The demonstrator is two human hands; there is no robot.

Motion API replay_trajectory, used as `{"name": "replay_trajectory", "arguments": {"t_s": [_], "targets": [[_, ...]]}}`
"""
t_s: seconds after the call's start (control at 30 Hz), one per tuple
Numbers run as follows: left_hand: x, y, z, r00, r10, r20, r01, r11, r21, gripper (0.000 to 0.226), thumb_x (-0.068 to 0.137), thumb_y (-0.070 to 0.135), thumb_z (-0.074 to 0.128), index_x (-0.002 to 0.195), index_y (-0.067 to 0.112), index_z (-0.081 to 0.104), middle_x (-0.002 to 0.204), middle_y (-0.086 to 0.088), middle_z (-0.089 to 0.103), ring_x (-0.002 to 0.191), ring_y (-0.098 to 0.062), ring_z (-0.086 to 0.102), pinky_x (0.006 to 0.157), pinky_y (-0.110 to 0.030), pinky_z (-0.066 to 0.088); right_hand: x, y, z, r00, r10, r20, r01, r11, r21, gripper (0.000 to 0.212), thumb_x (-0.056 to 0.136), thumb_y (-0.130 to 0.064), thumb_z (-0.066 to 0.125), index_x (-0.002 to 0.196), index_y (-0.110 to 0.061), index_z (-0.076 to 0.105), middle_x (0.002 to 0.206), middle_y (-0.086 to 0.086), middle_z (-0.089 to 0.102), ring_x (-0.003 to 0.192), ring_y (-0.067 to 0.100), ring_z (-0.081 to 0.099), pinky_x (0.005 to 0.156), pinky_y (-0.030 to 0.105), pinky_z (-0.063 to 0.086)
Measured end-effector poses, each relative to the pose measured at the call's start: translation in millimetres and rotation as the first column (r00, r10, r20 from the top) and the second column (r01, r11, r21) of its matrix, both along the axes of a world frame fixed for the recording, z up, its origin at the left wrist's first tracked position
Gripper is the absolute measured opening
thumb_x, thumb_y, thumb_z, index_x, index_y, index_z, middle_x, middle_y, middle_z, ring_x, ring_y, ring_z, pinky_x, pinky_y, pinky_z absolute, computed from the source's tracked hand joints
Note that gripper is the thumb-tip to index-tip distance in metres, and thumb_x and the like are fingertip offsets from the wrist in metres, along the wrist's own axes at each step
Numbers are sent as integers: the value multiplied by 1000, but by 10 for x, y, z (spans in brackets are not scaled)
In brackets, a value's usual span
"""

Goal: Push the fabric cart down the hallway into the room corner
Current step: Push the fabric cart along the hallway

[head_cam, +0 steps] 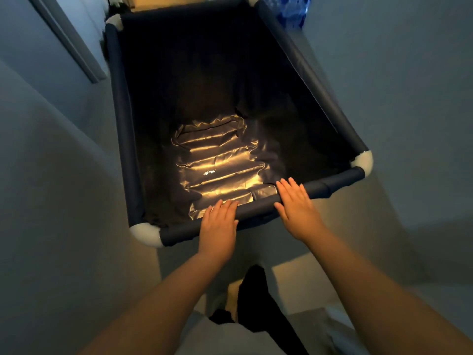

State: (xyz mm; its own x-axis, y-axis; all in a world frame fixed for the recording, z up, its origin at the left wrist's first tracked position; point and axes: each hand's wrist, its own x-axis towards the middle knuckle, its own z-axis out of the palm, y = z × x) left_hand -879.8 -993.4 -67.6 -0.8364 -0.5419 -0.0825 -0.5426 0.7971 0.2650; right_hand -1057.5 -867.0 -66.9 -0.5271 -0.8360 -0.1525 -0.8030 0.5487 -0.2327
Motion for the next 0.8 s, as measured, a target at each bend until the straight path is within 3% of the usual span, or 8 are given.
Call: {"name": "replay_trajectory", "arguments": {"t_s": [0.37, 0.53, 0.7, 0.8], "targets": [[-695, -959, 126, 998, 62, 4, -62, 994, 95, 51, 97, 23, 39, 144, 18, 20, 152, -1, 27, 141, -20, 17, 114, -35, 10, -876, -1150, 68, 992, 130, 1, -129, 990, 51, 57, 98, -34, 30, 147, -9, 14, 157, 10, 18, 146, 24, 7, 118, 39, 7], [-711, -1379, 187, 992, -124, -1, 122, 976, 180, 61, 96, 22, 42, 147, 16, 8, 156, -4, 12, 143, -18, 6, 114, -32, 4, -992, -1539, 137, 998, 56, 15, -57, 996, 67, 58, 98, -33, 32, 146, -7, 13, 157, 12, 14, 146, 26, 3, 118, 40, 6], [-568, -1776, 132, 921, -387, 54, 384, 921, 60, 68, 96, 26, 42, 146, 13, -1, 157, -6, 0, 143, -18, -2, 114, -29, -2, -771, -1871, 187, 987, -159, 4, 158, 986, 56, 62, 98, -34, 34, 146, -4, 10, 157, 16, 7, 146, 29, 0, 118, 40, 9], [-427, -2053, 120, 854, -519, 34, 519, 855, 26, 68, 95, 28, 46, 146, 11, 5, 156, -7, 5, 143, -20, 2, 112, -30, -1, -489, -2143, 199, 953, -302, -10, 302, 952, 43, 65, 98, -35, 34, 146, -2, 6, 157, 18, 3, 145, 30, 0, 120, 41, 10]]}}
